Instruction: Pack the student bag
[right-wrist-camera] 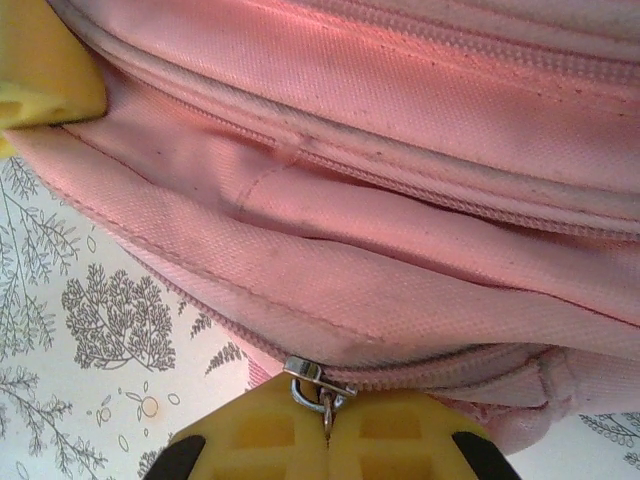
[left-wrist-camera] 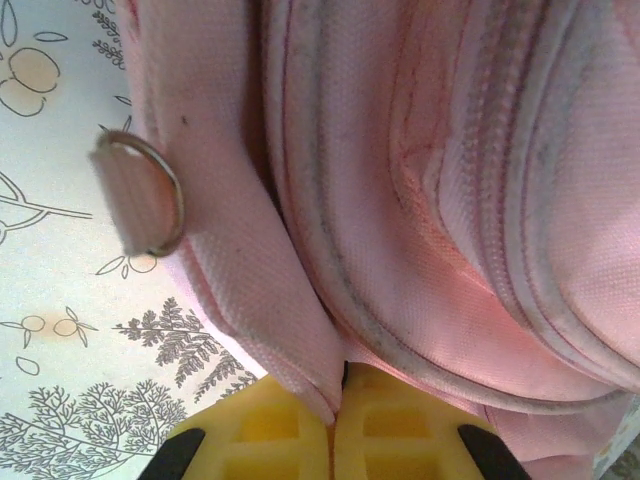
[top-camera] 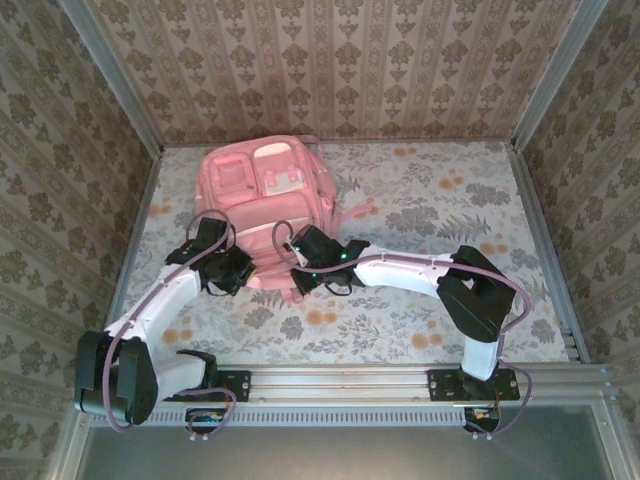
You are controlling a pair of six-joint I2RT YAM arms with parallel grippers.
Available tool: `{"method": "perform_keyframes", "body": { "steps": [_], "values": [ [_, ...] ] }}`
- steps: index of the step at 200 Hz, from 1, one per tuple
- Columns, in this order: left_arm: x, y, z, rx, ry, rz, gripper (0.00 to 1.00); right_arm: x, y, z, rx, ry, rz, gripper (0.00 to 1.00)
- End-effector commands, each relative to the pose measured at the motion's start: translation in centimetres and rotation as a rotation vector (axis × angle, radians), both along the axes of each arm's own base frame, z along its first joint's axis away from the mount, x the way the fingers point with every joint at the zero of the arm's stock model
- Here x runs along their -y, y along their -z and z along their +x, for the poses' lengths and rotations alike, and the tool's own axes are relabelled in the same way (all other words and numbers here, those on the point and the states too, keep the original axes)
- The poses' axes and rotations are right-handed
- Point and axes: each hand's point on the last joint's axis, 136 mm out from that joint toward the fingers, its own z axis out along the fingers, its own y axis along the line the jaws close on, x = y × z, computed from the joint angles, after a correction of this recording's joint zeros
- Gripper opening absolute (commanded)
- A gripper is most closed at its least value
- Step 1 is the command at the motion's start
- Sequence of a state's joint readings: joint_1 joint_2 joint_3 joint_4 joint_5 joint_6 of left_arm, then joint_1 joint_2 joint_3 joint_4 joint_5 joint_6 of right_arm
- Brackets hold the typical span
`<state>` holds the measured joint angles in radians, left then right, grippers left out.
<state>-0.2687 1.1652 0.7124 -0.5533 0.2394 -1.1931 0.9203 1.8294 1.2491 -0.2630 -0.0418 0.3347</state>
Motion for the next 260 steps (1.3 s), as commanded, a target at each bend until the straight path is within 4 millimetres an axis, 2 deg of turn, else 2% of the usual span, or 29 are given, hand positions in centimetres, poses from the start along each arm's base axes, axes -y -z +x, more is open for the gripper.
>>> {"method": "perform_keyframes", "body": {
  "steps": [1,56,95,150,179,241,260],
  "values": [
    [-1.8,-1.4,0.8,0.071,-0.008,0.094,0.03,4.1,0.0,0.8,-0.021,0.044,-0.115,0.0],
    [-2.7,-1.8,0.5,0.083,0.004,0.144,0.01,4.8,0.3,1.0,-0.075,0.015,-0.11,0.0],
    [-2.8,-2.1,0.5,0.092,0.027,0.167,0.0,5.0,-1.2,1.0,-0.114,-0.01,-0.09,0.0],
    [-2.7,-2.3,0.5,0.109,0.051,0.179,0.0,6.6,-1.3,-0.9,-0.322,-0.048,-0.132,0.0],
    [-2.6,-2.1,0.4,0.108,0.069,0.183,0.0,8.2,-0.8,-0.5,-0.29,-0.021,-0.207,0.0],
    [-2.8,-2.3,0.2,0.12,0.106,0.208,0.0,11.0,0.6,1.8,-0.196,0.017,-0.341,0.0],
    [-2.9,-2.7,0.4,0.137,0.124,0.223,0.02,10.3,1.0,1.5,-0.211,-0.003,-0.305,0.0]
  ]
}}
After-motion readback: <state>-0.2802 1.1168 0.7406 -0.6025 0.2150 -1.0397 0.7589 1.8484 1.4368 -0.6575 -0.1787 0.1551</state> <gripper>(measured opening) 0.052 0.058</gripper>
